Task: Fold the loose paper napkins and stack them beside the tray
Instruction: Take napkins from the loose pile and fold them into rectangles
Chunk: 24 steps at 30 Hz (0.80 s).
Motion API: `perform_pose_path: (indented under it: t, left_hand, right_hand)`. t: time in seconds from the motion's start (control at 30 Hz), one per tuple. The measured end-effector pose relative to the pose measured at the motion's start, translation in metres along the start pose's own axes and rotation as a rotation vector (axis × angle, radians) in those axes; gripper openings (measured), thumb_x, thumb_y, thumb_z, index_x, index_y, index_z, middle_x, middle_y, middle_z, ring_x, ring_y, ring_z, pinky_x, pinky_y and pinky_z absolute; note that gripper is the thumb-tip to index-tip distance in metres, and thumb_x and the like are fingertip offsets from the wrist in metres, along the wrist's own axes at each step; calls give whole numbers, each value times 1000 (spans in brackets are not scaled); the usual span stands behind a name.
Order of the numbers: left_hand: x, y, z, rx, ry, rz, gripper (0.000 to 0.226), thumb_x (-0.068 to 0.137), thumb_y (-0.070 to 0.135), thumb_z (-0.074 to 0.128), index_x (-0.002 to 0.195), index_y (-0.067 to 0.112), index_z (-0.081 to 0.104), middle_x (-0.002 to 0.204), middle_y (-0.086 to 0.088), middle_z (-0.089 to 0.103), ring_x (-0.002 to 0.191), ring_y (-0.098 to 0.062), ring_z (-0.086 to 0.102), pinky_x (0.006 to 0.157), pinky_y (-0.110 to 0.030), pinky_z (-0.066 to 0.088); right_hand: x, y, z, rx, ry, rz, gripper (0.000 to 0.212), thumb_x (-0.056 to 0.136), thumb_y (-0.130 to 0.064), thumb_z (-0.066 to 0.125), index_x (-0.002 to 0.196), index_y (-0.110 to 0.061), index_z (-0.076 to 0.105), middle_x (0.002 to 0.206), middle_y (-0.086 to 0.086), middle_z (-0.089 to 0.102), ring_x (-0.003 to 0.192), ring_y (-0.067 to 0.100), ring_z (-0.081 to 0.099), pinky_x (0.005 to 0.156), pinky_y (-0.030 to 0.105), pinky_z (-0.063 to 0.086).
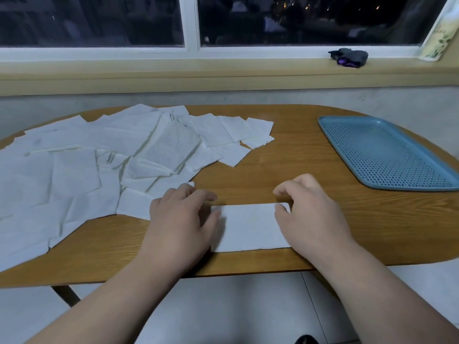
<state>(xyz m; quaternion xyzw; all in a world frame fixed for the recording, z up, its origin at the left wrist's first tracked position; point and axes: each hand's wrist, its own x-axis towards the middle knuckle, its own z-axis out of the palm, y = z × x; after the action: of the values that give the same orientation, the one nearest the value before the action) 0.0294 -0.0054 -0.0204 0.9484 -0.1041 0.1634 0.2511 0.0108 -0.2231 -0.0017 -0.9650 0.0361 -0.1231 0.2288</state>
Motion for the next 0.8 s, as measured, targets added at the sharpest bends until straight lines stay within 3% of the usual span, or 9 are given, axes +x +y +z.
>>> perform_pose_path:
  t: [0.2, 0.4, 0.5, 0.67, 0.8]
  left_hand:
    - [-1, -29, -27, 23, -2, -69, 18, 91, 42, 61, 107, 39, 67, 93, 17, 54, 100, -8, 49, 94, -28, 24]
    - [-1, -68, -51, 21, 27, -158, 18, 91, 34, 58, 104, 36, 69, 90, 18, 55, 94, -7, 52, 95, -29, 28]
    - [-3, -80, -59, 1, 39, -168, 20, 89, 37, 56, 102, 34, 71, 86, 18, 56, 93, -7, 54, 97, -36, 38]
    - [-7, -90, -63, -11, 36, -155, 14, 90, 36, 57, 99, 37, 68, 88, 19, 55, 98, -7, 53, 96, -31, 33]
    - [-7, -92, -64, -29, 20, -153, 12, 91, 38, 57, 98, 38, 66, 90, 19, 54, 99, -6, 51, 91, -27, 26]
  right_hand:
    - [-2, -37, 19, 91, -123, -97, 13, 97, -34, 55, 103, -34, 66, 107, -21, 56, 98, 2, 55, 80, 24, 48]
    - [19, -100, 50, 34, -215, -188, 14, 92, -37, 54, 97, -31, 66, 101, -15, 57, 99, 10, 56, 80, 31, 49]
    - [36, -121, 59, -60, -276, -159, 24, 93, -40, 52, 109, -26, 64, 107, -10, 58, 100, 15, 54, 73, 30, 45]
    - [59, -136, 64, -178, -287, -69, 20, 91, -31, 52, 90, -16, 64, 87, -2, 64, 75, 15, 58, 56, 31, 46]
    - [66, -138, 69, -155, -346, -6, 24, 88, -19, 52, 102, -12, 69, 100, 3, 70, 90, 21, 66, 70, 35, 54]
